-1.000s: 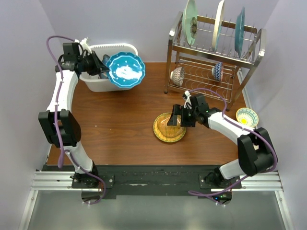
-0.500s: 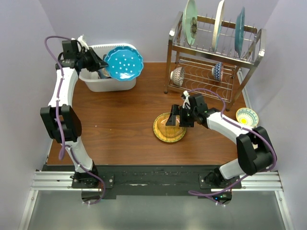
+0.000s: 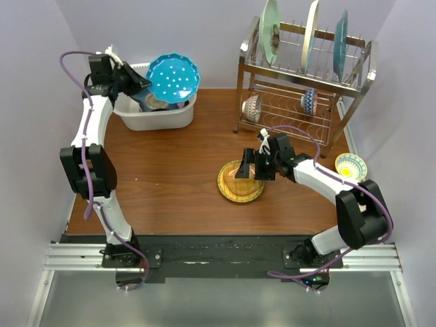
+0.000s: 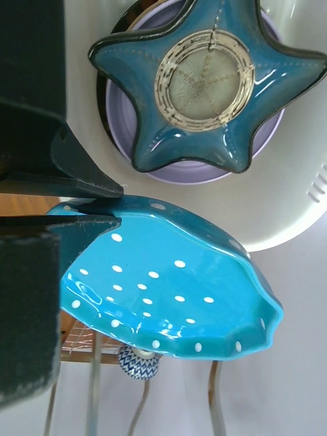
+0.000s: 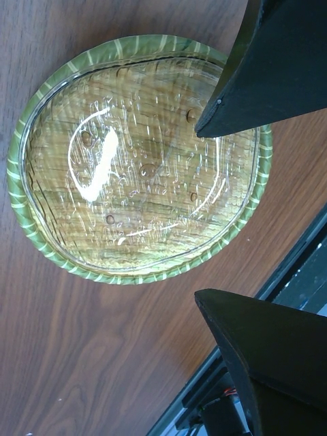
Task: Place the plates into the plastic bin on the countertop
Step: Place the plate in the plastic bin.
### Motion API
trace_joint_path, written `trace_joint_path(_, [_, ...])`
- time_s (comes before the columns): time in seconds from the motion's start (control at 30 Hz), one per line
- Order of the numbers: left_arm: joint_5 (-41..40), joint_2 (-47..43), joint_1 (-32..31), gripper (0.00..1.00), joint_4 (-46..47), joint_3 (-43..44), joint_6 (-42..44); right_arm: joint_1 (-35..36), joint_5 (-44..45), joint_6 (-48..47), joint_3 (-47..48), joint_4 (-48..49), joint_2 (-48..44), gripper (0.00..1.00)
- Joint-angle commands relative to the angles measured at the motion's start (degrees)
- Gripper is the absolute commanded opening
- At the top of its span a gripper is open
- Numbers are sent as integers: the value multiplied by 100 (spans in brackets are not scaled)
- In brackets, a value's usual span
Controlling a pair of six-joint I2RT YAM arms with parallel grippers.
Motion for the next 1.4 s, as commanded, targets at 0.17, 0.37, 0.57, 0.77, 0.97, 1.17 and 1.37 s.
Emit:
trace_joint_path(0.17, [-79,67,185,0,1279,528,-496,51,-120,-6,165,97,-16,97])
trace_joint_path(0.37, [-474,163,264,0,1358,493,-487,43,-120,-23,182,89,10,96])
trace_joint_path(0.57, [-685,383,352,0,1411,510,-470,51,-137,-41,218,19,2,97])
trace_joint_path(0.77, [-958,594,405,0,1508,502,-434,51,-137,-67,226,-17,2,97])
trace_joint_path(0.97, [-1055,805,431,0,1499,572,-347,51,-137,-58,218,-8,10,97])
trace_joint_path(1.17, [-1037,937,457,0,1473,581,-320,43,-111,-58,183,-25,-25,97])
trace_joint_path(1.37, [-1125,1007,484,0,1350,616,-233,43,-120,-67,156,-17,-42,97])
